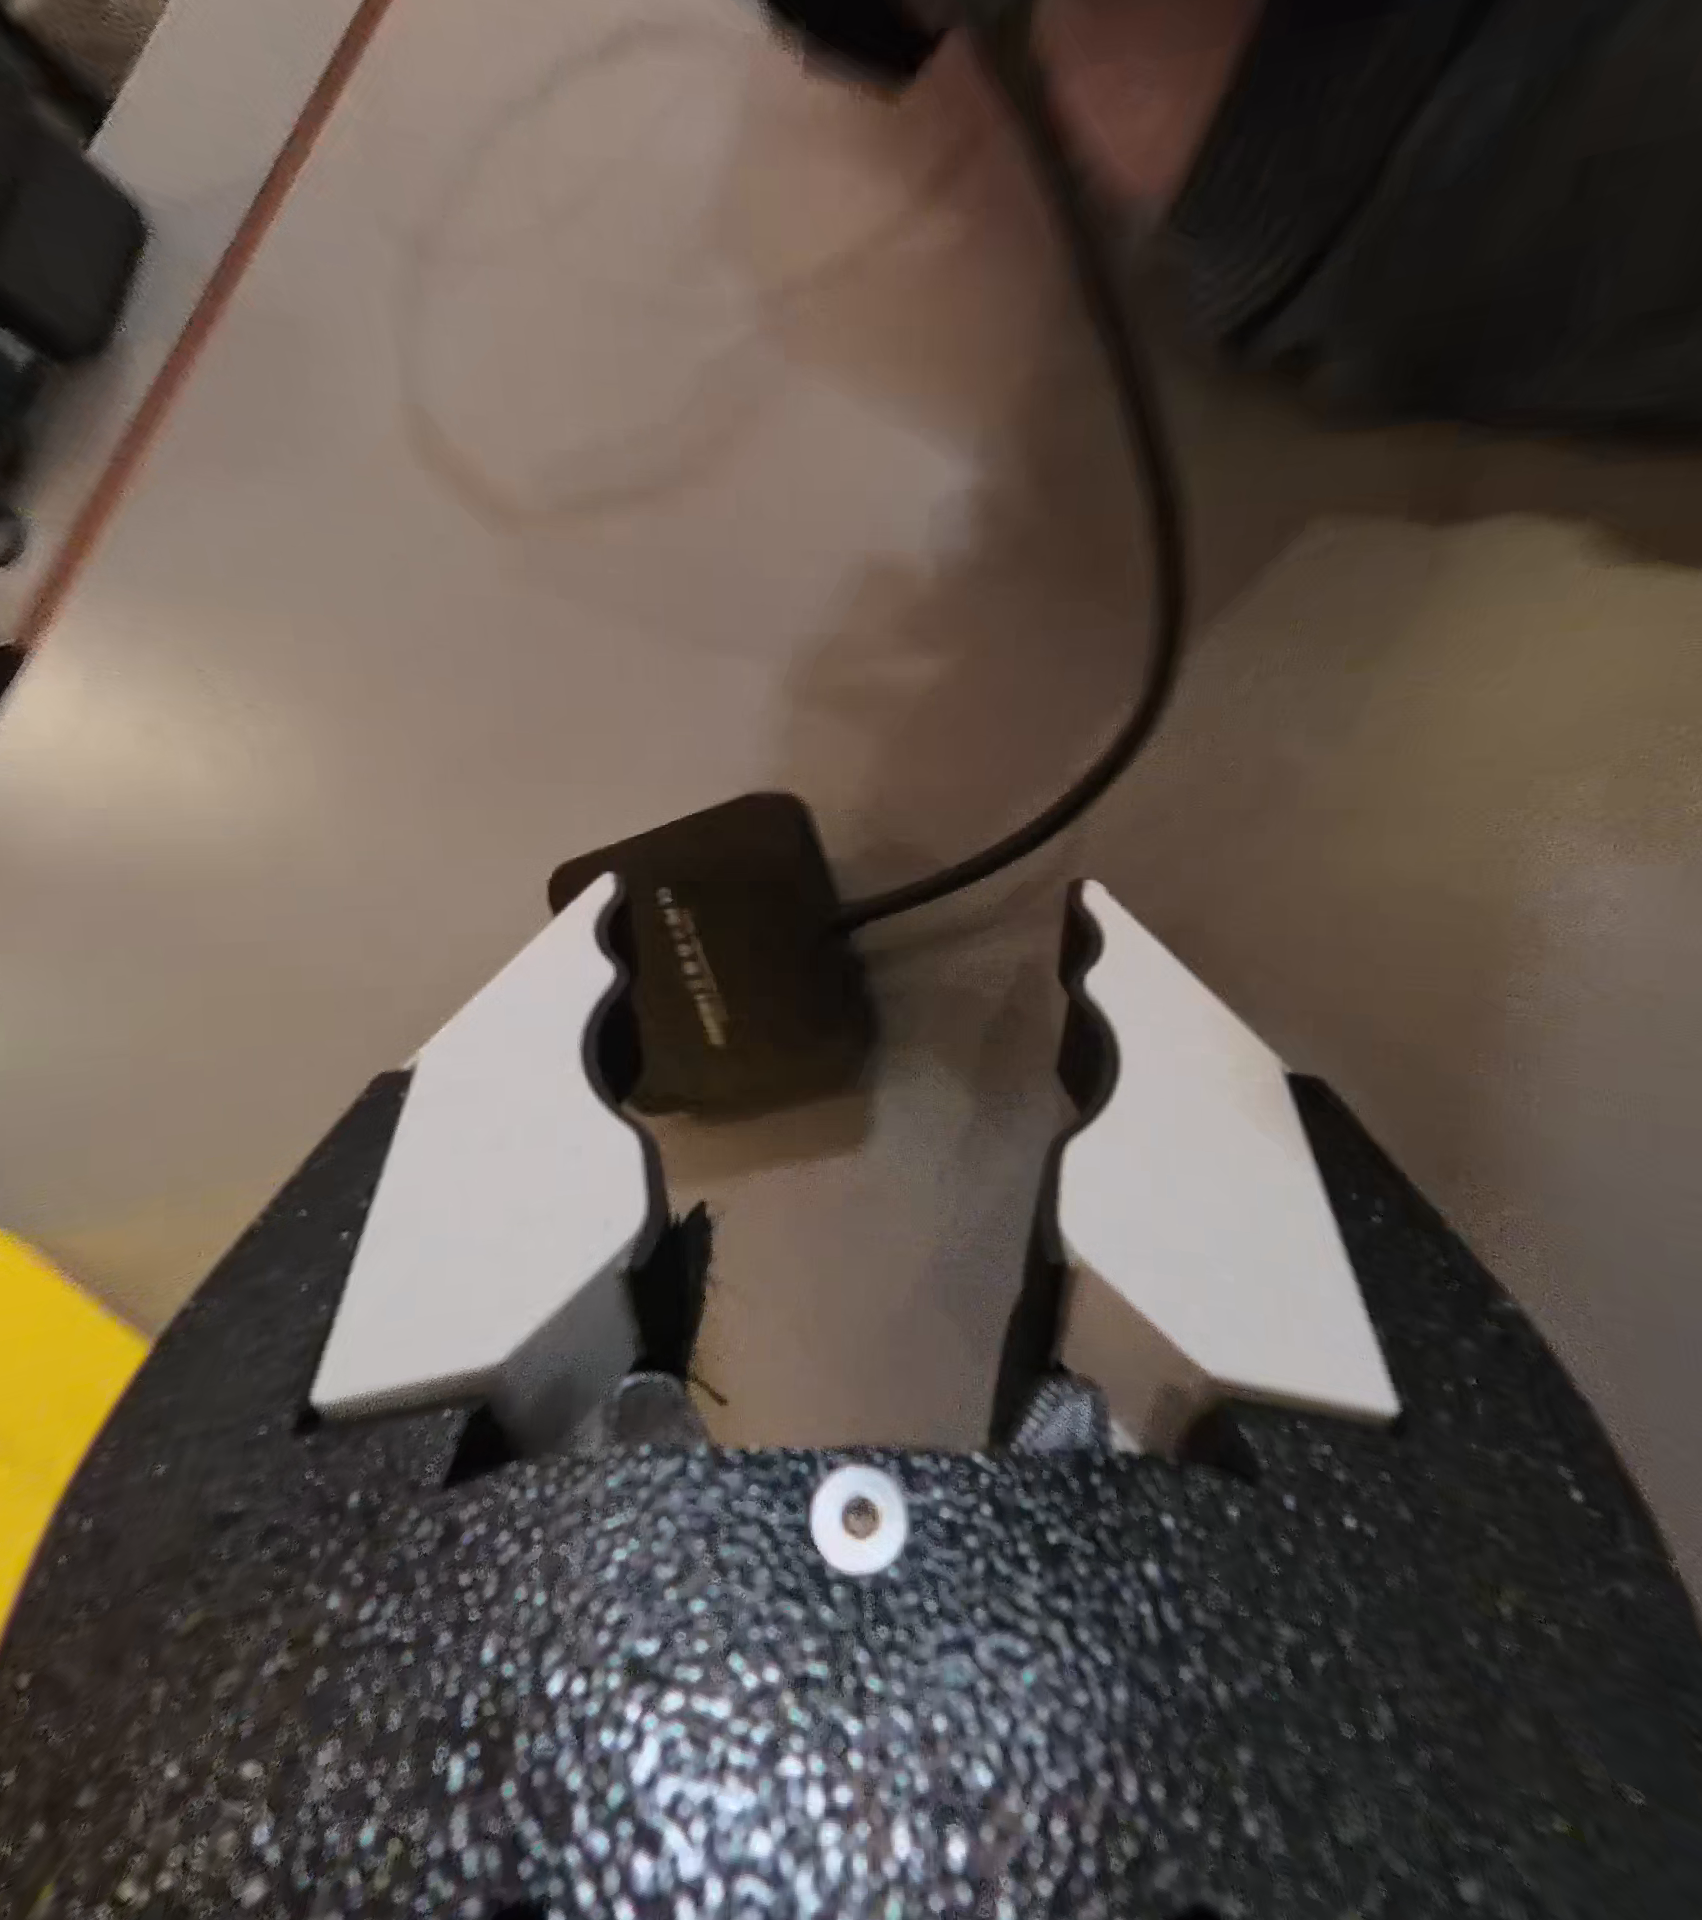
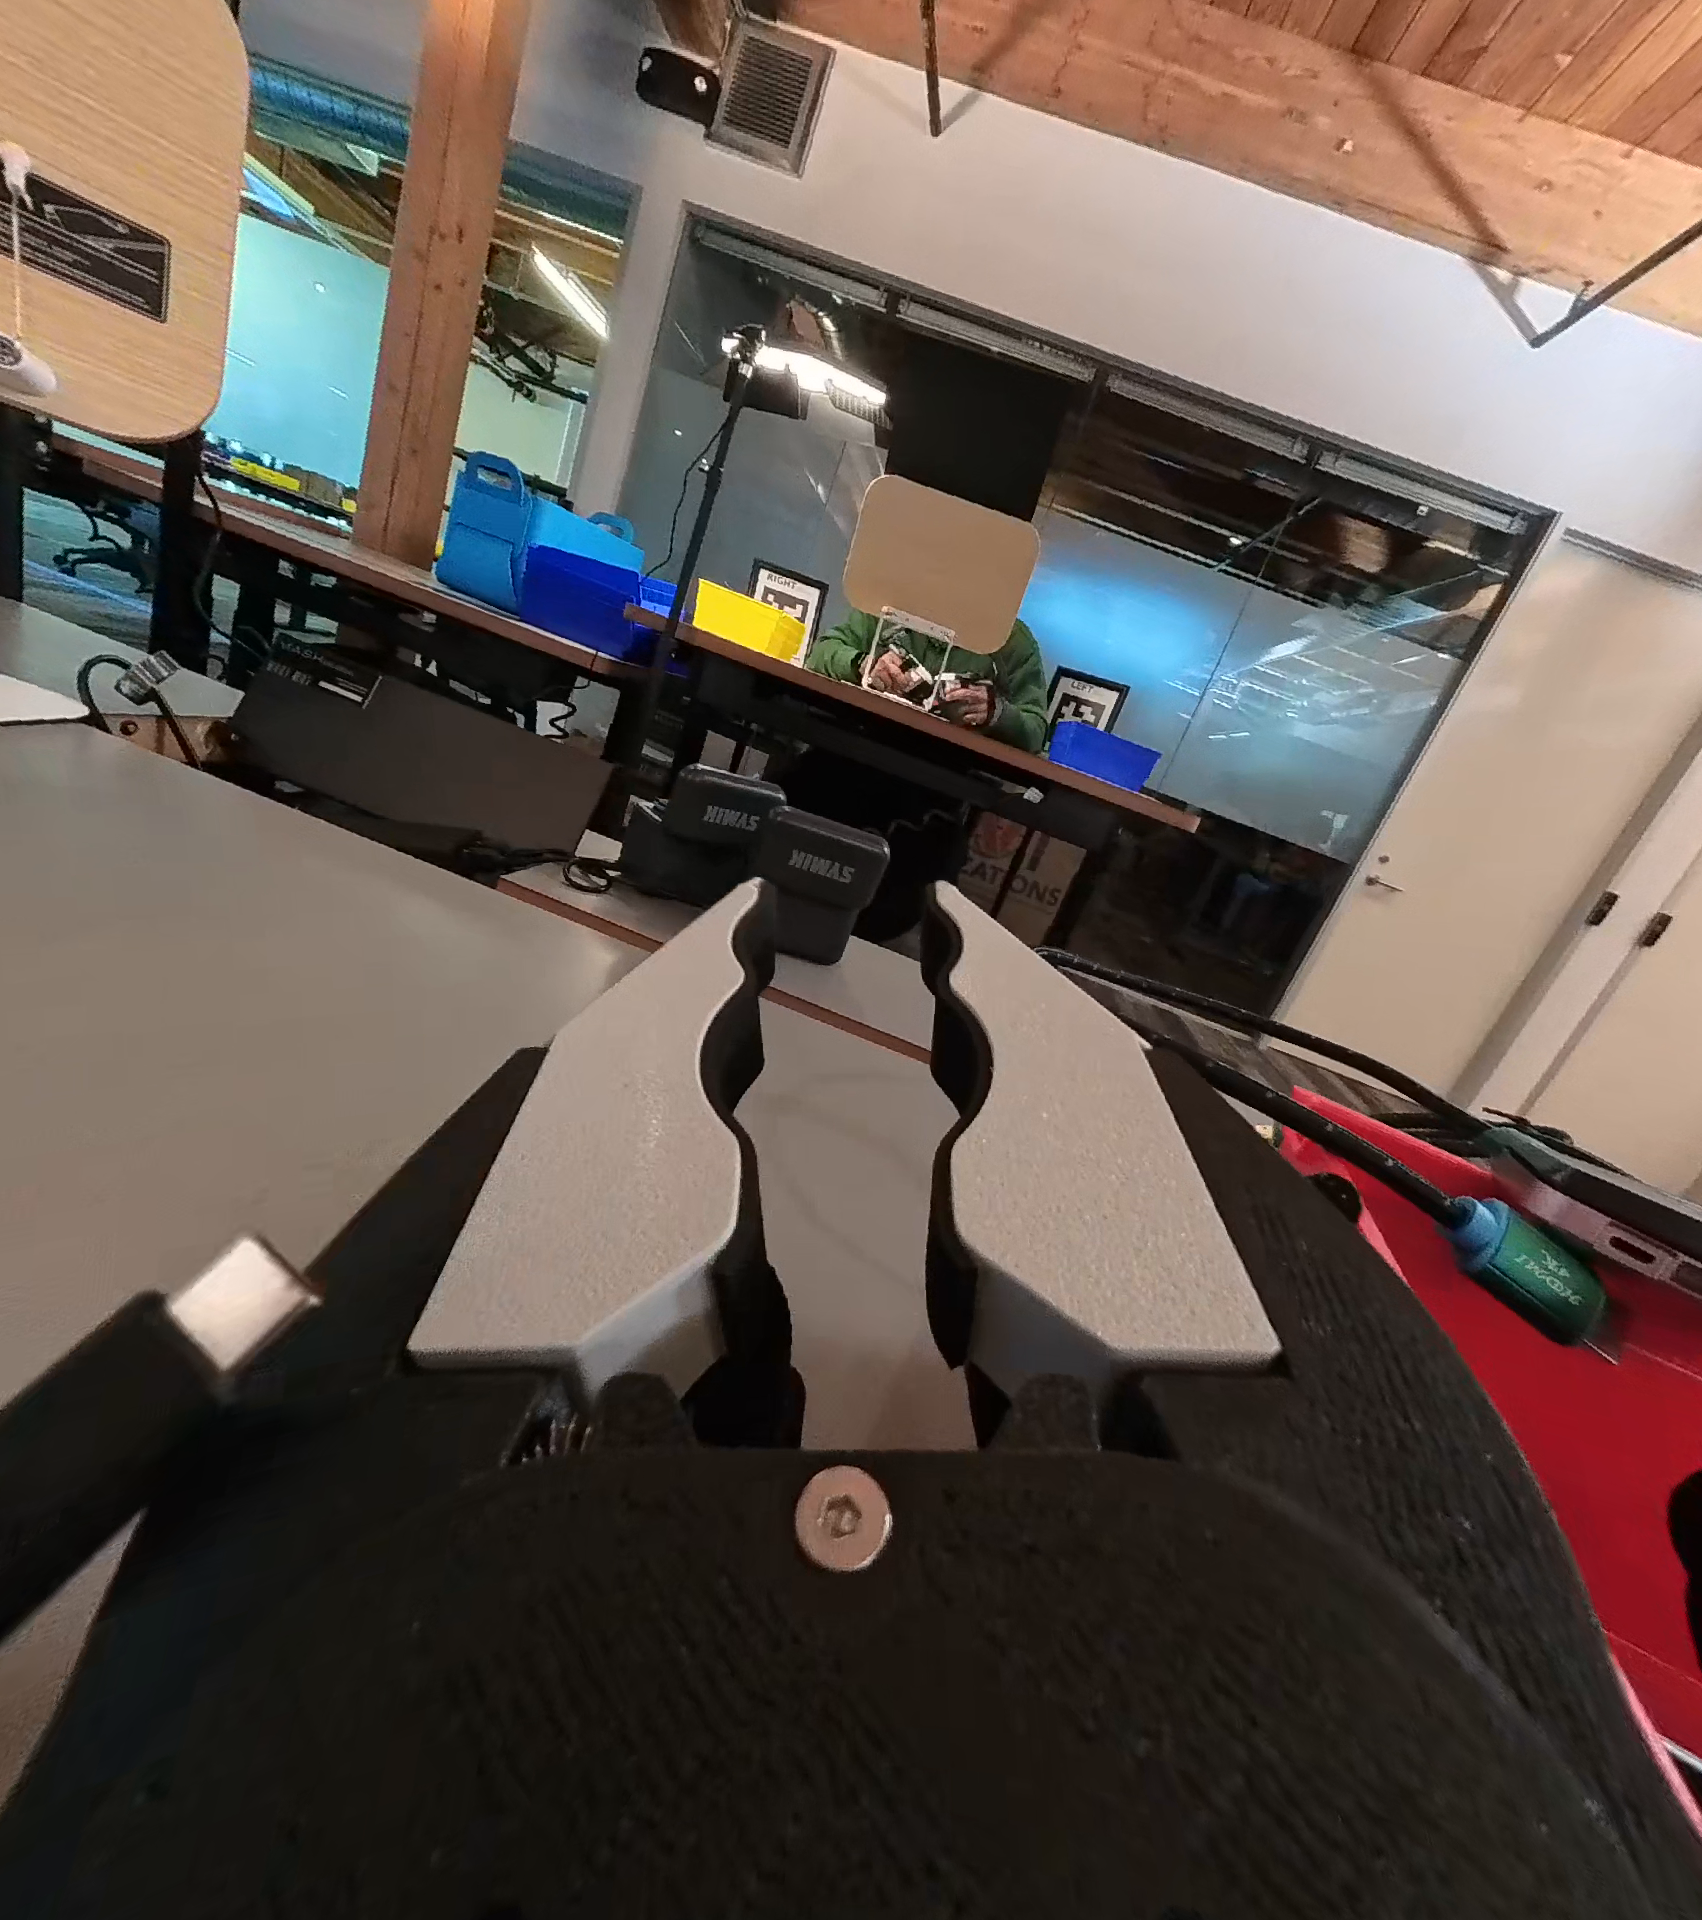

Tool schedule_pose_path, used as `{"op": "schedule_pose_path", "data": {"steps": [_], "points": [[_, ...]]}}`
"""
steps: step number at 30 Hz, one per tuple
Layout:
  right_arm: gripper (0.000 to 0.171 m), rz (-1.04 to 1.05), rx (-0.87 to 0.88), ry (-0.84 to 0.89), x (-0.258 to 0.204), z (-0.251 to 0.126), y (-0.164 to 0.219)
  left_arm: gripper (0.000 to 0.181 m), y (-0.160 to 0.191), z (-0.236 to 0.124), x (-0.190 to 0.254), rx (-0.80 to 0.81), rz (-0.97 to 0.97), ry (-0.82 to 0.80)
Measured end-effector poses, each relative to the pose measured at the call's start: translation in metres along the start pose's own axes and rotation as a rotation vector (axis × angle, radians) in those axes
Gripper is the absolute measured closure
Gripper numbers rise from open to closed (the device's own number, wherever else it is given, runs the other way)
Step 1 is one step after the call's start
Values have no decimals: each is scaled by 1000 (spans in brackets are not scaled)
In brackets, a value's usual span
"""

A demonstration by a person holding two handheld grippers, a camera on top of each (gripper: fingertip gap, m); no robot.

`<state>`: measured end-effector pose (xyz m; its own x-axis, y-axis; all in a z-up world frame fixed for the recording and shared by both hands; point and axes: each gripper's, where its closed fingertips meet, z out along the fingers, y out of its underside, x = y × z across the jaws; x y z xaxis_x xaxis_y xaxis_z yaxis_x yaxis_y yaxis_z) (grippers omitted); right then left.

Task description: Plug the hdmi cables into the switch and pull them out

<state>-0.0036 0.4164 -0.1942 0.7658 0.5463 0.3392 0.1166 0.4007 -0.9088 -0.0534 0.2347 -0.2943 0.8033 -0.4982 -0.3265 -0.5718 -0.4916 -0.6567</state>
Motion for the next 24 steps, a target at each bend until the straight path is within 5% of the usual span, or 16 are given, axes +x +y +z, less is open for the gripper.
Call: {"op": "schedule_pose_path", "data": {"steps": [5,10,16,24], "points": [[145,8,6,2,1,-2,-1,107,-18,-94,3,188,-158,161],[145,36,12,18,6,-3,-2,123,59,-159,-101,63,-331,-266],[145,33,9,26,9,-6,-1,122,160,-124,-123,-300,-605,-123],[145,41,3,8,6,-6,0,123,177,-93,-108,-433,-700,51]]}}
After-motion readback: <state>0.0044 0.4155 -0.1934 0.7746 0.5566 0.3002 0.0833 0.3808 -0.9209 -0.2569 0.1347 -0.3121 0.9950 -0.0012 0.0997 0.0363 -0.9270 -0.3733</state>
